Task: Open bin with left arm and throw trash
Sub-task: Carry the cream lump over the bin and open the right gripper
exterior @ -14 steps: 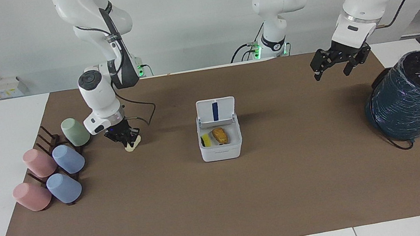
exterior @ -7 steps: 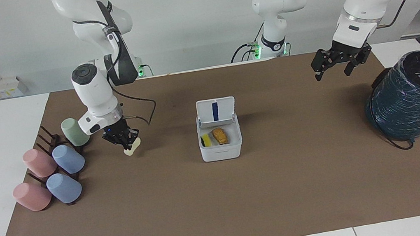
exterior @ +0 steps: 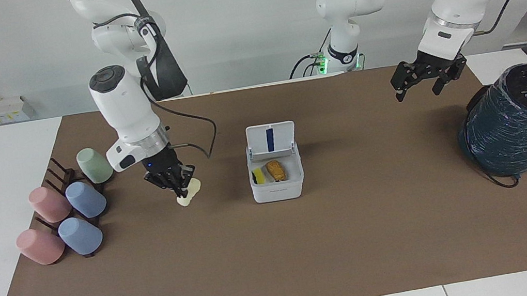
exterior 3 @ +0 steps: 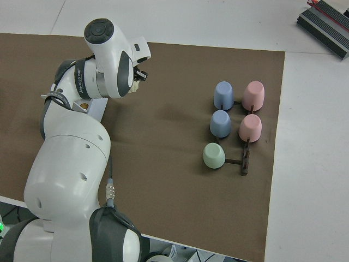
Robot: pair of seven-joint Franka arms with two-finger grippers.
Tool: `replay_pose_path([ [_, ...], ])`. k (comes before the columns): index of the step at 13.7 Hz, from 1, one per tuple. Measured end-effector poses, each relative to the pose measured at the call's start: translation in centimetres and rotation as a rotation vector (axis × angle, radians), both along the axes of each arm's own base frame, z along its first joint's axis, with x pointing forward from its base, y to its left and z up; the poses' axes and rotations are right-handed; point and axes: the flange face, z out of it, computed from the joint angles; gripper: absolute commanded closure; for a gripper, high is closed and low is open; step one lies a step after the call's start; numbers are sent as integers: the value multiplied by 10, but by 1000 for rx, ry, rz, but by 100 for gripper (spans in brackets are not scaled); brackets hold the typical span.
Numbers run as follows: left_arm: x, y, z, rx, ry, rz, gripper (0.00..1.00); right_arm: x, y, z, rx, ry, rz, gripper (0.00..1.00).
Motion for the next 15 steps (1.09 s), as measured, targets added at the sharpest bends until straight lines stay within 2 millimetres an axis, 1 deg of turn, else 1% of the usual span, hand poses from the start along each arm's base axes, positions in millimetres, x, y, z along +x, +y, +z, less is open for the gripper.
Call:
replay_pose_path([
  [2,0,0,0,-1,-4,0,0,3,31,11,26,7,-41,100],
  [3,1,0,1,-1,-6,0,0,4,45,12,39,9,-63,100],
  [6,1,0,1,-1,-6,0,0,5,97,7,79,26,-122,100],
  [8,1,0,1,-1,-7,1,0,-4,131,4,93,38,-128,100],
  [9,1,0,1,-1,-7,1,0,-9,144,3,96,42,-123,100],
  [10,1,0,1,-1,-7,1,0,-15,157,1,96,48,-113,100],
  [12,1,1,1,-1,-7,1,0,-24,175,-5,94,59,-95,100],
  [13,1,1,1,-1,-7,2,0,-27,182,-8,92,64,-87,87],
  [15,1,1,1,0,-8,3,0,-30,188,-13,87,72,-78,0],
])
